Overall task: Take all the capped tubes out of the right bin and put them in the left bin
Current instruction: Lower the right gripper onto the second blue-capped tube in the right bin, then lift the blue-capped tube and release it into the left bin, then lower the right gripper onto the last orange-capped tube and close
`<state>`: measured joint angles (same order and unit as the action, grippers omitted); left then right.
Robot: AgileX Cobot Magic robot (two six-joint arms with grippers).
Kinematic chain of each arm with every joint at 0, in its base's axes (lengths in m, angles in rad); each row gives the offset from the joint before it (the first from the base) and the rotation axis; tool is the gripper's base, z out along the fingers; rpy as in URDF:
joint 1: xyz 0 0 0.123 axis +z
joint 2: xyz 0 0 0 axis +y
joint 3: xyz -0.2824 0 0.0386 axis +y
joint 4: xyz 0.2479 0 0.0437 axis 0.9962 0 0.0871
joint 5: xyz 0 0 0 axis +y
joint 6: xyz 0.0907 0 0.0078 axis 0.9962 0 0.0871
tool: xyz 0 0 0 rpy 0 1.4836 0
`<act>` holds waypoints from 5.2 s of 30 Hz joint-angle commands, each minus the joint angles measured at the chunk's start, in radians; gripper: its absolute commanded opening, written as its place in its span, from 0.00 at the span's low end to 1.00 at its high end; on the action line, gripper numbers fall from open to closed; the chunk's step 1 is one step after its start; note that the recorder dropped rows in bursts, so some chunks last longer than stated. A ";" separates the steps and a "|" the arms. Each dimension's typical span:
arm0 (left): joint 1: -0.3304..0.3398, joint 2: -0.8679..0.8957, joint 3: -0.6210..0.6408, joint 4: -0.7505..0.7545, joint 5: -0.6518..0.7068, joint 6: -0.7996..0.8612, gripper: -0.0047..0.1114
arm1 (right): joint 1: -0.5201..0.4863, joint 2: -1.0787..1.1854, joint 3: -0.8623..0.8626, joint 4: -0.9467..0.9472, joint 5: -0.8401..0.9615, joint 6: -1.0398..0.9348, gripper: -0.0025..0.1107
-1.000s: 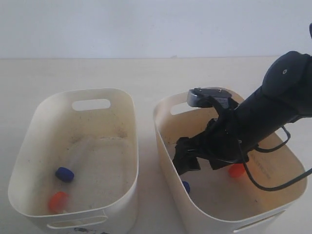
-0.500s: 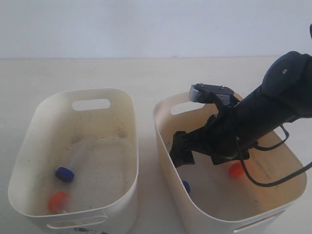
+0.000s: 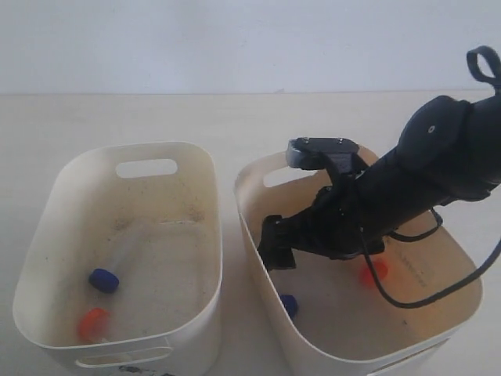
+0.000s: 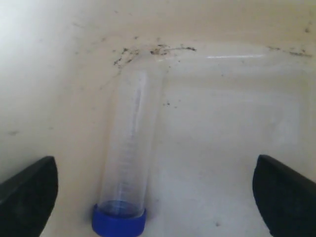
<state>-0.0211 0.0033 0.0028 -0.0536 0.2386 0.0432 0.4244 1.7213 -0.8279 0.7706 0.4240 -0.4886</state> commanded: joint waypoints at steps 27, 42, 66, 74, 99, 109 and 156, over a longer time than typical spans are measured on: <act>0.001 -0.003 -0.003 0.000 -0.008 -0.008 0.08 | 0.004 0.049 -0.075 -0.041 0.100 0.044 0.02; 0.001 -0.003 -0.003 0.000 -0.008 -0.008 0.08 | 0.007 -0.313 -0.340 -0.177 0.315 0.192 0.02; 0.001 -0.003 -0.003 0.000 -0.008 -0.008 0.08 | 0.272 -0.095 -0.344 0.208 0.077 -0.169 0.16; 0.001 -0.003 -0.003 0.000 -0.008 -0.008 0.08 | 0.271 -0.147 -0.344 0.088 0.116 -0.076 0.02; 0.001 -0.003 -0.003 0.000 -0.008 -0.008 0.08 | 0.274 -0.093 -0.382 -1.115 0.797 0.983 0.02; 0.001 -0.003 -0.003 0.000 -0.008 -0.008 0.08 | 0.274 0.030 -0.382 -1.179 0.797 0.954 0.02; 0.001 -0.003 -0.003 0.000 -0.008 -0.008 0.08 | 0.353 0.186 -0.382 -1.190 0.710 0.980 0.19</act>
<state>-0.0211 0.0033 0.0028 -0.0536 0.2350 0.0432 0.7769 1.9098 -1.2046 -0.4204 1.1278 0.5019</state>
